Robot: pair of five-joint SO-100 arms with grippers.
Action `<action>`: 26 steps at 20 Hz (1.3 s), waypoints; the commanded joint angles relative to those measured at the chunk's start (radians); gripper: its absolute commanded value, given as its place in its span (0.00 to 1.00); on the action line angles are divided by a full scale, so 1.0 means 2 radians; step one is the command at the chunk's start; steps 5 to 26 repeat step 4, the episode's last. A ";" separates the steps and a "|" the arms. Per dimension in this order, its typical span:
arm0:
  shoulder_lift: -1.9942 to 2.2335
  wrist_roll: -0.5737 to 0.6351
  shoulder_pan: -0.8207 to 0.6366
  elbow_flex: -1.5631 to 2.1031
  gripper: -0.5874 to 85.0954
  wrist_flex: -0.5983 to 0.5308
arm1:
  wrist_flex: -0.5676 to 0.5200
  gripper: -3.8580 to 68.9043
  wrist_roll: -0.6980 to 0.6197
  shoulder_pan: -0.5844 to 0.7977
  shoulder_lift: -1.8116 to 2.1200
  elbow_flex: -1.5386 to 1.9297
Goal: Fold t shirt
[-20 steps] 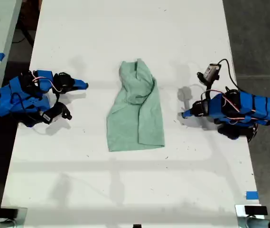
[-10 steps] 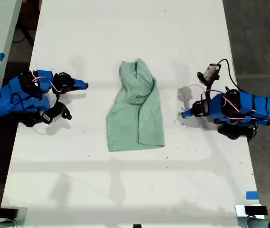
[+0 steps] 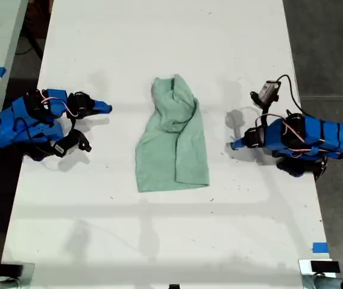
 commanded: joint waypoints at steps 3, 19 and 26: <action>0.005 -0.005 -0.002 0.018 0.00 0.002 | 0.001 0.07 -0.001 -0.003 0.005 0.031; 0.005 -0.005 -0.002 0.018 0.00 0.002 | 0.001 0.07 0.000 -0.004 0.005 0.031; 0.005 -0.005 -0.002 0.018 0.00 0.002 | 0.001 0.07 0.000 -0.004 0.005 0.031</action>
